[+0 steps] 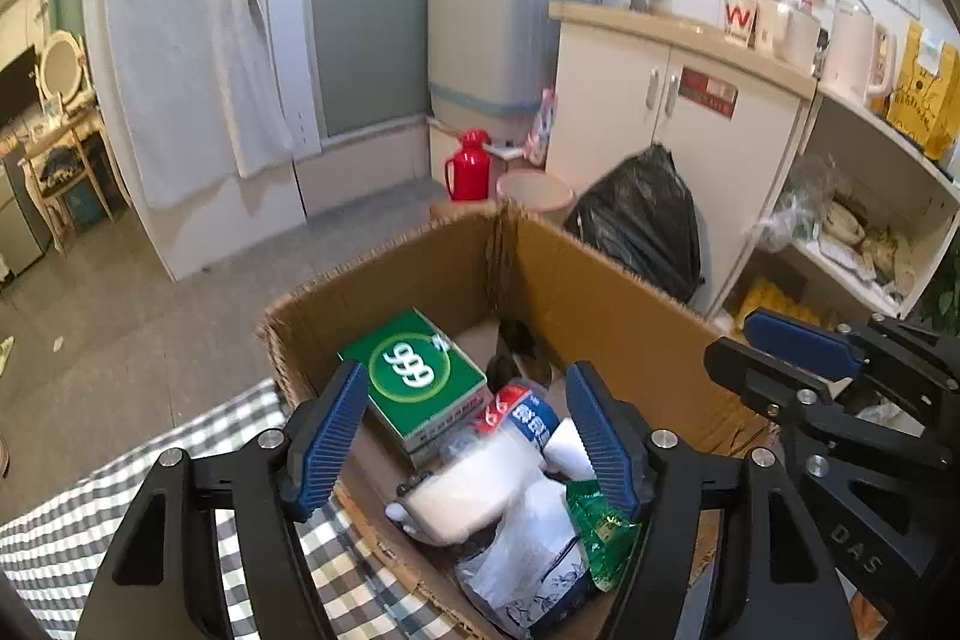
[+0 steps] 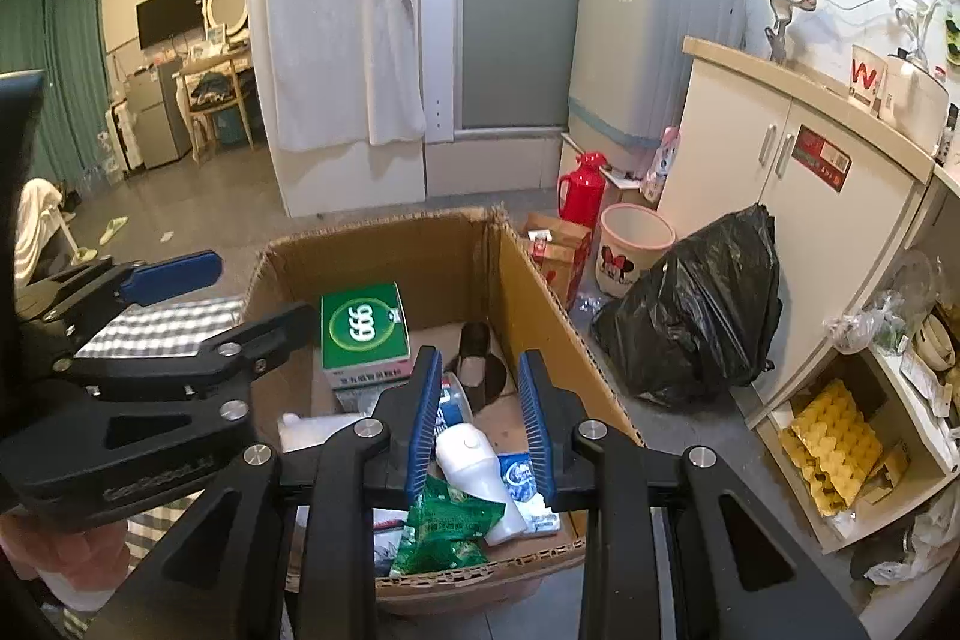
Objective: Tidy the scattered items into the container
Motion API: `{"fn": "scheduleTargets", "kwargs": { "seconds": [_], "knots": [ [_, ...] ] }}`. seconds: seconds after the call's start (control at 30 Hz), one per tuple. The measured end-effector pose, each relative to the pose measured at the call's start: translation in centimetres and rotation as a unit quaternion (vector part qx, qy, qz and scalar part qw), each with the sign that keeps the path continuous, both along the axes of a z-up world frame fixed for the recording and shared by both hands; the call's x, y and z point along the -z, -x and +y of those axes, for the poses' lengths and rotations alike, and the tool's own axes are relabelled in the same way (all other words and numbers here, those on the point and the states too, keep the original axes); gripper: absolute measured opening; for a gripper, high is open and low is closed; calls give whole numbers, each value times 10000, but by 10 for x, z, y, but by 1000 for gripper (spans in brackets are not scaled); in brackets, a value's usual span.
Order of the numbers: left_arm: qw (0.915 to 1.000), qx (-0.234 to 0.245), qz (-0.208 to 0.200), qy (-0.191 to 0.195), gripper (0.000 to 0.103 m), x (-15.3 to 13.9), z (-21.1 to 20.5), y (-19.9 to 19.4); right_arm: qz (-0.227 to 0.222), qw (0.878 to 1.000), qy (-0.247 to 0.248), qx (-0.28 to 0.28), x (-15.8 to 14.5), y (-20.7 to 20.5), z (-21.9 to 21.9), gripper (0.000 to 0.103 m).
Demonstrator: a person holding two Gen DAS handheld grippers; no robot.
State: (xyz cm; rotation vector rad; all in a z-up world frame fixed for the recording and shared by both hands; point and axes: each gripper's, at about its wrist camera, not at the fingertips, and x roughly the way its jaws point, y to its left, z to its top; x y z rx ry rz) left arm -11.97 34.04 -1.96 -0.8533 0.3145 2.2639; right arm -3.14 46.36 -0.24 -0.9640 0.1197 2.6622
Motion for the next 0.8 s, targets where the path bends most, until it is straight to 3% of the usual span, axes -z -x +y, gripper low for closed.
{"fn": "scheduleTargets", "kwargs": {
  "seconds": [0.17, 0.33, 0.4, 0.63, 0.8],
  "knots": [
    [9990, -105, 379, -230, 79, -19, -9, -11, 274, 9996, -30, 38, -15, -4, -5, 30],
    [9956, -361, 761, -415, 93, -37, -27, -19, 624, 9979, -51, 162, -29, -11, -4, 65],
    [9942, -453, 774, -597, 102, -44, -38, -18, 739, 9971, -109, 154, -36, -14, -8, 69],
    [9867, -797, 1176, -785, 103, -65, -66, -29, 1123, 9929, -317, 251, -56, -21, -23, 97],
    [9814, -1020, 1418, -802, 103, -81, -87, -39, 1364, 9899, -341, 191, -72, -28, -34, 102]
  ]
}}
